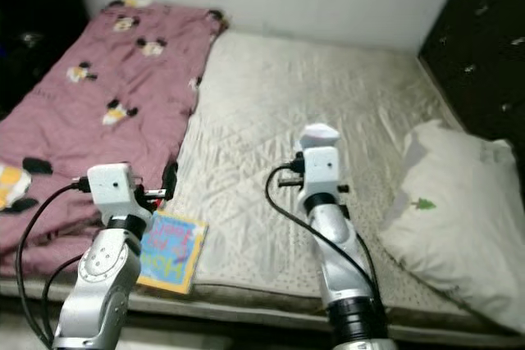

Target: Clean up the room

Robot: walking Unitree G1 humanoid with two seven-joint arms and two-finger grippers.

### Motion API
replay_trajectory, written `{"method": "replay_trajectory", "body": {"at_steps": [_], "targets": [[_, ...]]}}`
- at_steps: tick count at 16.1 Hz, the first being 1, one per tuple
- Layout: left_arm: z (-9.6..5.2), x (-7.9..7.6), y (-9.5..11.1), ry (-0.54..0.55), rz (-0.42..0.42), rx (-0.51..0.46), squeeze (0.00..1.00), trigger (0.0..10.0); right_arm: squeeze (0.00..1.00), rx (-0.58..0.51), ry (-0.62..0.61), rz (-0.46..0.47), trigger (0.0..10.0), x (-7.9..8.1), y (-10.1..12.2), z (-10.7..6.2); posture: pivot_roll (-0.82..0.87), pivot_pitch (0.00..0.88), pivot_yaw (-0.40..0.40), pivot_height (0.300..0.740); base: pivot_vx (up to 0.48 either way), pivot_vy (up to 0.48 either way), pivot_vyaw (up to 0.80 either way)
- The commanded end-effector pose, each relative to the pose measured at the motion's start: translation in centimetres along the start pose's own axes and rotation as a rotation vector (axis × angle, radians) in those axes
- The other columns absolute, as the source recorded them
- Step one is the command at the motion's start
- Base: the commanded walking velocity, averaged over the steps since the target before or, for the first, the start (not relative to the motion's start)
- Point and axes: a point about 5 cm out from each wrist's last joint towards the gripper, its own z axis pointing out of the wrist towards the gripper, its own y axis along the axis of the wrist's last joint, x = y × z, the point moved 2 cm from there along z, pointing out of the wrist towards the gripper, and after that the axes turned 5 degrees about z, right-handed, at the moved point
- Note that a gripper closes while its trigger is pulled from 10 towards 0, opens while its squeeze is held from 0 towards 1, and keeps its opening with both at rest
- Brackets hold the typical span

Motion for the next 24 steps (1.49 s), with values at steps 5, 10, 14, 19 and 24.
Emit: {"method": "replay_trajectory", "body": {"at_steps": [5,10,14,19,24], "targets": [[-0.15,0.31,-0.26,0.009,0.0,0.013,0.0,10.0,0.0,-0.017,0.025,0.007,10.0,0.71,0.47,0.2,0.04,0.051,-0.043,0.74,0.0,0.363,0.0],[-0.03,0.24,-0.09,0.006,0.001,0.005,0.0,10.0,0.0,-0.014,0.027,0.01,10.0,0.83,0.39,0.28,0.04,0.05,-0.038,0.74,0.0,0.286,0.0],[-0.18,-0.03,0.28,-0.029,-0.027,-0.011,0.0,10.0,0.0,-0.006,0.024,0.009,10.0,0.86,0.2,0.25,0.04,0.054,-0.037,0.74,0.0,0.0,0.0],[-0.15,-0.08,0.36,-0.038,-0.029,-0.016,0.0,10.0,0.0,-0.009,0.021,0.009,10.0,0.85,0.25,0.31,0.04,0.059,-0.037,0.74,0.0,0.0,-0.66],[-0.16,-0.06,0.33,-0.042,-0.03,-0.014,0.0,10.0,0.0,-0.016,0.019,0.009,10.0,0.86,0.36,0.31,0.04,0.06,-0.034,0.74,0.0,0.0,0.0]]}}
